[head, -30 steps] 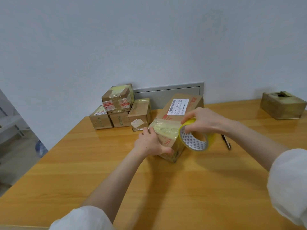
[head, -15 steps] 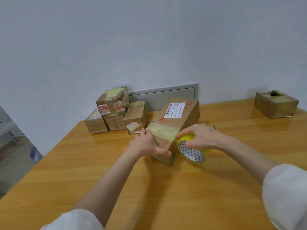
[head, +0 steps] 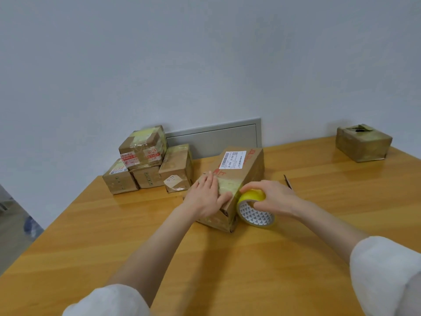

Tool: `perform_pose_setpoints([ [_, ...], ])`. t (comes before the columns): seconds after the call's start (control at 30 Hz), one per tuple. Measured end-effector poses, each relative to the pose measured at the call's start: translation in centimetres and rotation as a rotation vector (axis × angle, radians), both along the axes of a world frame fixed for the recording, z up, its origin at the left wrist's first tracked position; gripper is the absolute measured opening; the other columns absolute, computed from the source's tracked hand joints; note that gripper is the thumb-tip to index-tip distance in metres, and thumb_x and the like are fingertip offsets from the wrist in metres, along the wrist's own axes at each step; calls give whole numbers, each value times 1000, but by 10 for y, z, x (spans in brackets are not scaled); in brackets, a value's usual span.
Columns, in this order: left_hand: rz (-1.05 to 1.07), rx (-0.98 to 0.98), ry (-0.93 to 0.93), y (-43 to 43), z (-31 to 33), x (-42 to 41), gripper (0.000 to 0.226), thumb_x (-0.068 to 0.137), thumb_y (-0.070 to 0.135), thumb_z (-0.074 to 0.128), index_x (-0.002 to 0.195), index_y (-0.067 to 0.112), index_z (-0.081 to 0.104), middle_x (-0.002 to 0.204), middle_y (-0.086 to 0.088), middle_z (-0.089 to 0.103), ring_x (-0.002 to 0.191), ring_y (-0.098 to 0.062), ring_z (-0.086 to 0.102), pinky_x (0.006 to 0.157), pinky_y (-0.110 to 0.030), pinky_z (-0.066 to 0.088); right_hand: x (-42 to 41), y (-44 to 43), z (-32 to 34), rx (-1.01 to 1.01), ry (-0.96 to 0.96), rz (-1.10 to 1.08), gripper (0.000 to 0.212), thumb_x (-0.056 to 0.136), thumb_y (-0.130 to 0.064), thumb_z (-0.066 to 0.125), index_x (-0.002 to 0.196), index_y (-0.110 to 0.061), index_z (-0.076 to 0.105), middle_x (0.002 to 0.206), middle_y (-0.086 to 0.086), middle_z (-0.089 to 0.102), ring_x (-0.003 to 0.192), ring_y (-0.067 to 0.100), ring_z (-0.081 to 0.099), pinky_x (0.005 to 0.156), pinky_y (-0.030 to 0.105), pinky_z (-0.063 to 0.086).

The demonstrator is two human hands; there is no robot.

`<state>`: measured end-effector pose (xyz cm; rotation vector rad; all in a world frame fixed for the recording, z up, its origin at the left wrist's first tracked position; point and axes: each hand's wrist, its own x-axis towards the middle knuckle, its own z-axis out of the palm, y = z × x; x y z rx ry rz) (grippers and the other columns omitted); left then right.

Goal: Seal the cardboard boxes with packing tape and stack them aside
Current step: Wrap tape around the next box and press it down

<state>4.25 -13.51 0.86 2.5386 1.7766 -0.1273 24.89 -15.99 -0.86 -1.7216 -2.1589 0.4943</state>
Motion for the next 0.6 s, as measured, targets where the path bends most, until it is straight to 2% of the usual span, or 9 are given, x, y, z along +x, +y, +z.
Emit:
perform_pose_setpoints([
  [0.17,-217,-2,-1,-14,-11,10,66,100,53,20,152,26,-9,159,0,-16,147,-18,-13,119,-45,-5,-1,1,-9,18,84,-15,50,83,-24,62,124,-51,53,125,-6,57,95,12,54,65,25,45],
  [0.33,-207,-8,-32,-14,-13,15,82,92,50,45,152,29,-7,159,3,-15,147,-17,-11,117,-51,-6,-1,-1,-13,47,134,-16,50,83,-21,64,124,-47,54,128,-3,55,105,15,53,74,25,47],
  [0.4,-131,-4,-66,-8,-10,13,91,86,56,52,152,31,-5,160,3,-14,148,-21,-10,114,-60,-2,3,-2,-15,28,116,21,60,81,-24,65,132,-48,45,122,-3,53,106,15,52,78,28,48],
  [0.47,13,16,-97,-3,-6,10,101,77,66,56,152,35,-5,160,1,-13,147,-26,-10,109,-68,4,13,-2,-18,-29,220,33,83,74,-27,71,144,-44,29,127,-4,46,114,16,49,88,29,46],
  [0.53,107,-18,-126,1,-2,5,107,71,71,58,151,39,-6,161,-2,-9,147,-29,-6,107,-70,9,26,-2,-21,-105,368,18,101,69,-29,79,149,-38,19,131,-3,40,117,13,43,90,26,38],
  [0.6,108,-45,-114,2,2,3,105,70,70,59,150,42,-3,161,-3,-4,147,-29,1,109,-68,16,36,-4,-24,-192,349,43,107,68,-29,81,151,-34,15,134,-5,38,117,10,40,91,23,35],
])
